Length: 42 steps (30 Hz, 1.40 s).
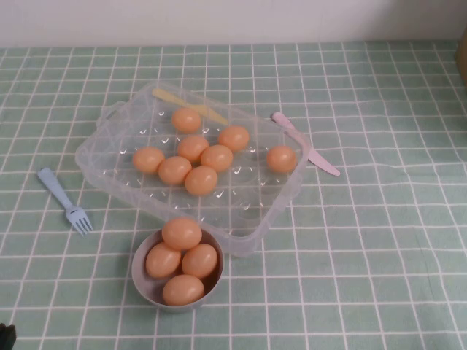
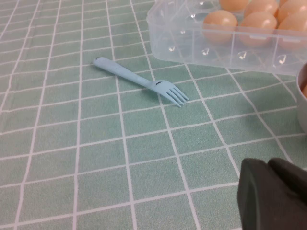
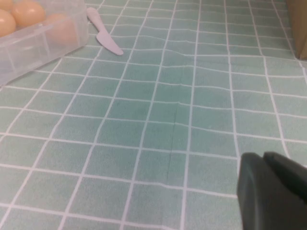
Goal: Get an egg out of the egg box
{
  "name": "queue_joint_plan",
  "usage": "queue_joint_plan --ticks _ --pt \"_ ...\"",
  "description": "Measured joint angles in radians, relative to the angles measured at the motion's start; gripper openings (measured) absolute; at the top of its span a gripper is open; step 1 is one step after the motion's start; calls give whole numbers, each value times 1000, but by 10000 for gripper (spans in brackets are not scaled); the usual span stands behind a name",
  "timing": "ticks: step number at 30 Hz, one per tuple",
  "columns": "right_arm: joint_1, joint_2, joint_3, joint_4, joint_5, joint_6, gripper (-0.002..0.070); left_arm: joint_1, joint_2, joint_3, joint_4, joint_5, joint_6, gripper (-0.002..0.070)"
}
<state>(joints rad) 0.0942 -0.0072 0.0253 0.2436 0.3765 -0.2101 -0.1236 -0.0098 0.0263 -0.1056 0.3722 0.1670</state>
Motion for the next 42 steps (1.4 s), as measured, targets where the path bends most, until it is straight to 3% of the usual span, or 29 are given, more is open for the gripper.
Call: queue_joint_plan --ticks 42 --pt "0 0 0 0 0 0 -17 0 0 0 -32 -13 0 -3"
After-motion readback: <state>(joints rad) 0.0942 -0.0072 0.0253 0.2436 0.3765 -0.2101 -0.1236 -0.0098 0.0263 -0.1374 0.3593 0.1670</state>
